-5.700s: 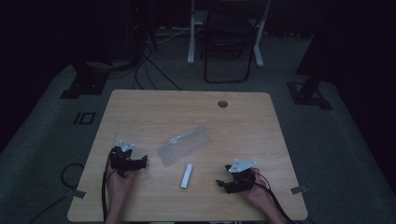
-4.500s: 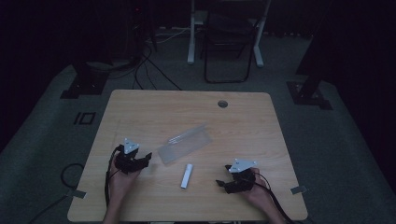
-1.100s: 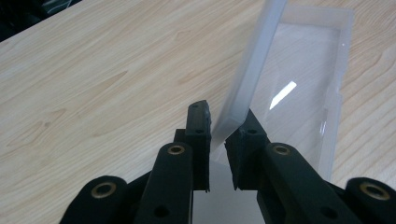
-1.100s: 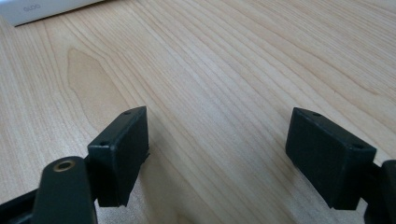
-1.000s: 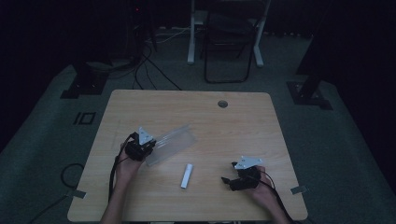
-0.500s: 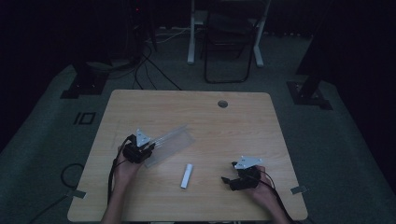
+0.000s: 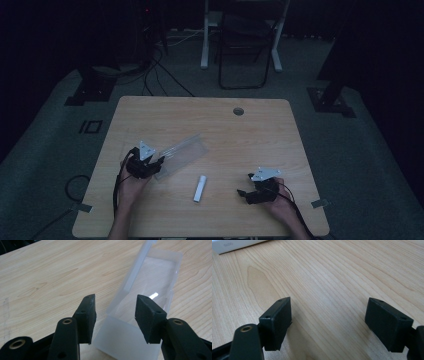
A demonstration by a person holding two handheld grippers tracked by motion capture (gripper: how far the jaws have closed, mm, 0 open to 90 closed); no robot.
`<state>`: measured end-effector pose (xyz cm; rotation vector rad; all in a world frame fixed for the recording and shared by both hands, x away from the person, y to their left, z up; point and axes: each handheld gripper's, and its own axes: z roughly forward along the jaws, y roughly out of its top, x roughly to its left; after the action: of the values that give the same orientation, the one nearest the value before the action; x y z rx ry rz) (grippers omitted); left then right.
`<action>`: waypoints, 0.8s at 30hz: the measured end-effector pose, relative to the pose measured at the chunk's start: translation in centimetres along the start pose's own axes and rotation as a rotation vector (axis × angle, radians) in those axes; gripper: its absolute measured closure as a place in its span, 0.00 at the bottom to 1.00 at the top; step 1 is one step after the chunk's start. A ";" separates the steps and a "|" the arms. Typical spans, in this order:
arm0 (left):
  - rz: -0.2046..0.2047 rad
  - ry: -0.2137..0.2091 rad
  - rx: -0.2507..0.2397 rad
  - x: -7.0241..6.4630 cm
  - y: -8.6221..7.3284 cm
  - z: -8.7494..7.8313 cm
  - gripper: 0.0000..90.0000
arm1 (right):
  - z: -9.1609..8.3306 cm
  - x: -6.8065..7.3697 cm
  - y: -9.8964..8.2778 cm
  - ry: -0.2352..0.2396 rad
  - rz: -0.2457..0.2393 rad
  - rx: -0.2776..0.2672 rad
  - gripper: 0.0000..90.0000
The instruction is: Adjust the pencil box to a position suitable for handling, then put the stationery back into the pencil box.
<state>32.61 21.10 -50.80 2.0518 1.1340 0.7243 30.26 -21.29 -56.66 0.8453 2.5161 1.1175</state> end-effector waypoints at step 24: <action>-0.028 -0.025 -0.081 -2.5 0.8 -3.7 0.55 | 0.0 0.0 0.0 0.000 -0.001 0.000 0.24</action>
<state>29.11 19.68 -48.26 1.9683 1.1000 0.7169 30.28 -21.29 -56.67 0.8432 2.5164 1.1179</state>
